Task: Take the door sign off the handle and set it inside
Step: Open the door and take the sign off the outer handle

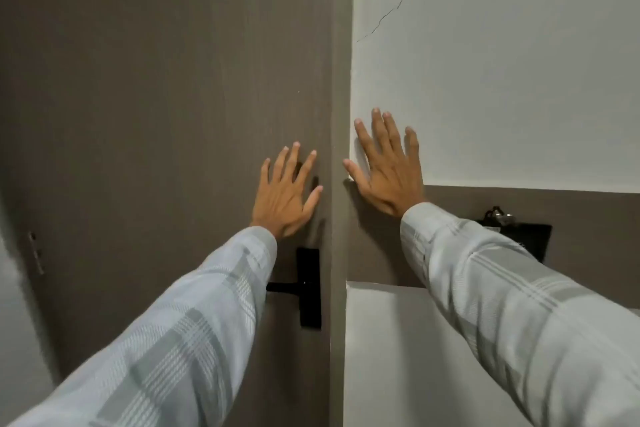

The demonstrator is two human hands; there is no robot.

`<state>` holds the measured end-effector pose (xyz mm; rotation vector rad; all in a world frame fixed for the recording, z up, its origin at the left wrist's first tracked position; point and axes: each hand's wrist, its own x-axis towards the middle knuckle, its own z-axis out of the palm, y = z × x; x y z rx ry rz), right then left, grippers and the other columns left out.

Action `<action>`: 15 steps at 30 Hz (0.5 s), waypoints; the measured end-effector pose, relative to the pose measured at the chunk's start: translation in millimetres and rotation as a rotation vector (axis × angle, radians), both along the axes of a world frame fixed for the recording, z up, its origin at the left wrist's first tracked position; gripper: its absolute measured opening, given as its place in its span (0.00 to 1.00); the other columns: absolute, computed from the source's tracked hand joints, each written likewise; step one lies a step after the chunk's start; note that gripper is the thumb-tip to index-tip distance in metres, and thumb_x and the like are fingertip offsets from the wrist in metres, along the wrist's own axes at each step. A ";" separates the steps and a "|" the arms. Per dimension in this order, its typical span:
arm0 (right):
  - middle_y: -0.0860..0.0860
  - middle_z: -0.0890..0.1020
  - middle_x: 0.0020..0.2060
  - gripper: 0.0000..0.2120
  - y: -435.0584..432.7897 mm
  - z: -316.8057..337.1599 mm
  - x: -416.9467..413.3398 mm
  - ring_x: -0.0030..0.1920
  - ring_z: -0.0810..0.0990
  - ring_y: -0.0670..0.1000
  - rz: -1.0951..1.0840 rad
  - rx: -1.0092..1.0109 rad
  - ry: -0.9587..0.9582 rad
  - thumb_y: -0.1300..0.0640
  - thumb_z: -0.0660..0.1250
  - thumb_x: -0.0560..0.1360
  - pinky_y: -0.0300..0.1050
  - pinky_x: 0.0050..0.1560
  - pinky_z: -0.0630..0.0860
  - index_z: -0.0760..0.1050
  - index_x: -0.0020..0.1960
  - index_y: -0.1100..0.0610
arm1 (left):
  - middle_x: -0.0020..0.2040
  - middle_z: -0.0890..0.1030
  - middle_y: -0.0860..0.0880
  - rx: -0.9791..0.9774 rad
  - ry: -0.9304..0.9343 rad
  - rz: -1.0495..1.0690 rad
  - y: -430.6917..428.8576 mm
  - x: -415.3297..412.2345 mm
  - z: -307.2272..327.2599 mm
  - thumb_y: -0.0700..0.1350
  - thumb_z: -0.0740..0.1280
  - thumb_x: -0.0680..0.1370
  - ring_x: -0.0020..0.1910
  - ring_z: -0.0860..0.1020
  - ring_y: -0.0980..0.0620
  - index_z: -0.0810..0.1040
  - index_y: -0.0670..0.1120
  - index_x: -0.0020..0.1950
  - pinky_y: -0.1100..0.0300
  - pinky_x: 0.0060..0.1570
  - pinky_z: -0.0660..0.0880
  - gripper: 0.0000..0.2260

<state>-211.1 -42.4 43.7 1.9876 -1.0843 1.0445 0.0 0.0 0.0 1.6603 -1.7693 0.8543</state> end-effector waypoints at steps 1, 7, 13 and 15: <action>0.56 0.49 0.81 0.35 -2.2 -8.5 5.5 0.80 0.48 0.56 -0.022 0.031 0.027 0.37 0.52 0.80 0.63 0.77 0.48 0.48 0.81 0.51 | 0.82 0.51 0.44 0.056 0.022 0.028 0.9 4.3 -13.9 0.63 0.47 0.80 0.81 0.51 0.44 0.46 0.54 0.80 0.40 0.77 0.49 0.30; 0.58 0.52 0.80 0.35 -30.1 -36.5 11.9 0.80 0.49 0.58 -0.081 -0.087 0.084 0.36 0.50 0.80 0.65 0.77 0.51 0.48 0.81 0.53 | 0.81 0.52 0.41 0.323 0.164 0.128 11.5 32.3 -145.6 0.67 0.42 0.79 0.81 0.50 0.42 0.46 0.52 0.80 0.44 0.77 0.44 0.33; 0.58 0.53 0.80 0.35 -35.3 -38.5 13.0 0.80 0.50 0.58 -0.066 -0.132 0.059 0.36 0.49 0.80 0.66 0.77 0.51 0.48 0.81 0.53 | 0.69 0.72 0.39 0.493 0.263 0.309 23.1 35.2 -206.0 0.72 0.43 0.76 0.72 0.66 0.39 0.68 0.42 0.70 0.44 0.77 0.55 0.39; 0.58 0.53 0.80 0.35 -34.8 -37.3 14.0 0.80 0.50 0.58 -0.070 -0.128 0.062 0.36 0.48 0.80 0.66 0.77 0.51 0.48 0.81 0.53 | 0.63 0.76 0.39 0.491 0.303 0.308 19.7 31.6 -207.0 0.72 0.47 0.76 0.66 0.71 0.39 0.71 0.41 0.64 0.45 0.76 0.59 0.38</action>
